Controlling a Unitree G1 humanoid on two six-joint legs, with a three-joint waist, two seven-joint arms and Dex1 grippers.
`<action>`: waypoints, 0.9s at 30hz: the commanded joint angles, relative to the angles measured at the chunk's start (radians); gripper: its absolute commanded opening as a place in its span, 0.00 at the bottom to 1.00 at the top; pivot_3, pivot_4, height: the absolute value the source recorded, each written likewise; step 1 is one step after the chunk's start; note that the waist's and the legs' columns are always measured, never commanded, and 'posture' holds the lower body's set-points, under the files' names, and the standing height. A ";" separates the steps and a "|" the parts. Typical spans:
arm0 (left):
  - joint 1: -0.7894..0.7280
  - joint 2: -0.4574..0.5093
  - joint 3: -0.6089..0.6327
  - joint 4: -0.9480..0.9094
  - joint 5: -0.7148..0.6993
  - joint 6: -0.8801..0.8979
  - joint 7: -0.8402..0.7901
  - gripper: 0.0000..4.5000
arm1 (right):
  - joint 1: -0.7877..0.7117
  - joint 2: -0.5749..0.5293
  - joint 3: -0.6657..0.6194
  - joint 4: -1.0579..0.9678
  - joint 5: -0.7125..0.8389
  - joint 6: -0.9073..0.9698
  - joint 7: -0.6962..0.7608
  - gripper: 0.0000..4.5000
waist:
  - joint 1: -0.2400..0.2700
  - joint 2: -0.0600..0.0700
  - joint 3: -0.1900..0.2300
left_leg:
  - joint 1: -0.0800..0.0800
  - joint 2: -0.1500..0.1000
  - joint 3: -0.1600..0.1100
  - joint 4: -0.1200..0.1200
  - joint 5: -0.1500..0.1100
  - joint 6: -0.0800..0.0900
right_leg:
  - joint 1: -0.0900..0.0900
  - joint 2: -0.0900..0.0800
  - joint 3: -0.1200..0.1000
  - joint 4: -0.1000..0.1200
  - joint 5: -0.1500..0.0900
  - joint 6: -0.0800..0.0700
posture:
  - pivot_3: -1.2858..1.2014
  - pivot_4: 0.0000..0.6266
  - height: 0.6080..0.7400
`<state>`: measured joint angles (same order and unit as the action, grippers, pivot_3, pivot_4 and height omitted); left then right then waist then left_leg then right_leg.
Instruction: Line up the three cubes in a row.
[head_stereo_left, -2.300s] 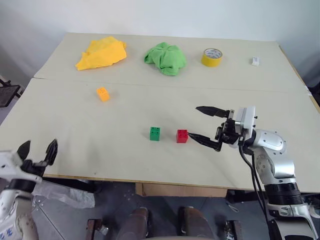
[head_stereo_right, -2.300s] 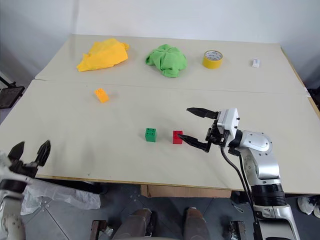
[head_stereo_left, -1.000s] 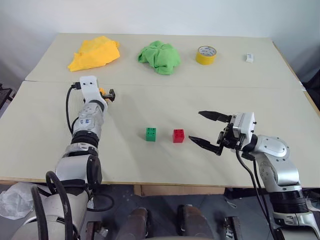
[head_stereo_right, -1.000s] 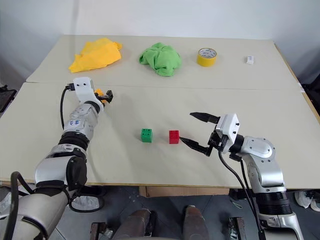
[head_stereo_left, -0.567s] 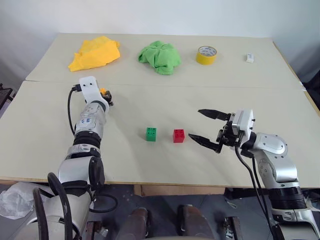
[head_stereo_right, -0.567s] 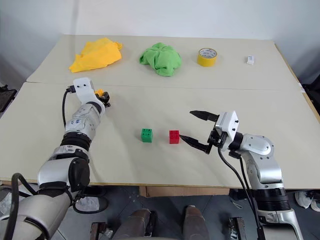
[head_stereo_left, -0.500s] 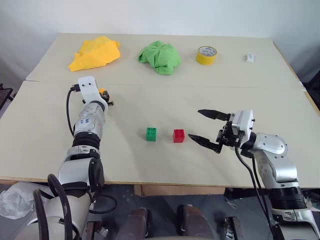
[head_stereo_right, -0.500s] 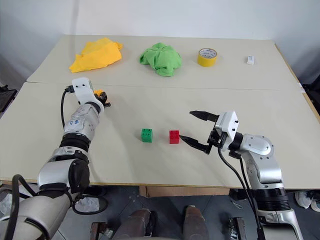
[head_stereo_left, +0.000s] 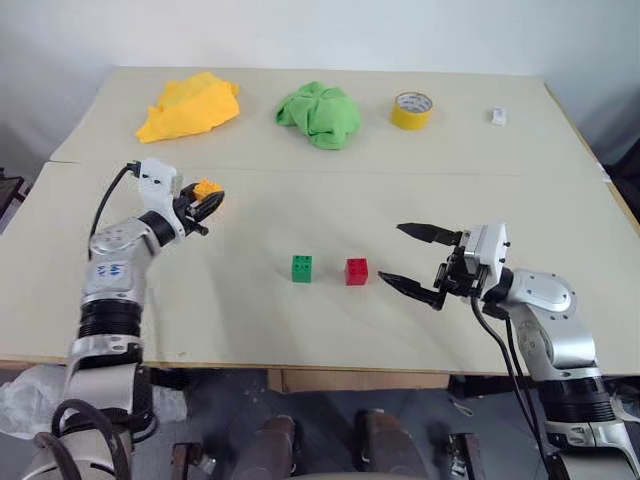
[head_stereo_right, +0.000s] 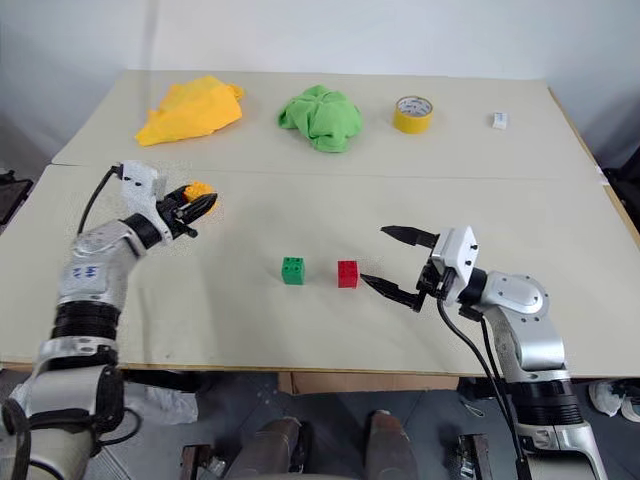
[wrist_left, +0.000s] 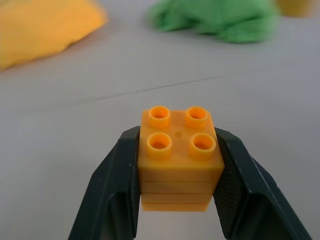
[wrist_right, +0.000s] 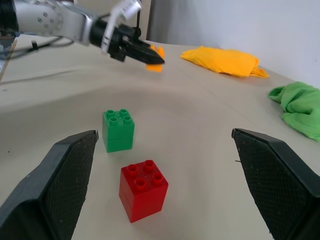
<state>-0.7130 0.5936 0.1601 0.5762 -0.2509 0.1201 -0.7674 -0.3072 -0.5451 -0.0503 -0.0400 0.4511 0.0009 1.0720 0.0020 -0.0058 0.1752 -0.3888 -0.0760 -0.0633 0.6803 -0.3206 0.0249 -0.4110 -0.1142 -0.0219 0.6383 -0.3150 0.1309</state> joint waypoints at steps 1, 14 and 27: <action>0.001 0.061 -0.025 -0.029 -0.040 -0.111 -0.264 0.34 | 0.008 -0.035 -0.042 -0.056 0.035 0.001 0.021 1.00 | 0.002 0.000 0.000 | 0.000 0.000 0.000 0.000 0.000 0.000 | 0.001 0.000 0.000 -0.001 0.000 0.000 | 0.52 0.24 1.00; -0.132 0.001 -0.211 0.324 0.066 -0.435 -0.738 0.34 | 0.127 -0.128 -0.111 -0.240 0.115 0.113 0.010 1.00 | 0.000 0.000 0.000 | -0.001 0.000 -0.001 0.000 0.000 0.000 | 0.001 0.002 -0.001 -0.001 0.000 0.000 | 0.52 0.24 1.00; -0.240 -0.048 -0.219 0.610 0.172 -0.592 -0.721 0.34 | 0.213 -0.147 -0.158 -0.341 0.124 0.156 -0.040 1.00 | 0.000 0.000 0.000 | 0.000 -0.001 0.000 0.001 0.000 0.002 | 0.001 0.002 -0.002 0.001 0.000 0.000 | 0.52 0.24 1.00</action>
<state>-0.9399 0.5378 -0.0611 1.1621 -0.1033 -0.4626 -1.4940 -0.0994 -0.6778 -0.1718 -0.3403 0.5526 0.1574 1.0389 0.0023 -0.0058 0.1752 -0.3893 -0.0764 -0.0634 0.6809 -0.3205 0.0266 -0.4104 -0.1121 -0.0238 0.6397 -0.3149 0.1311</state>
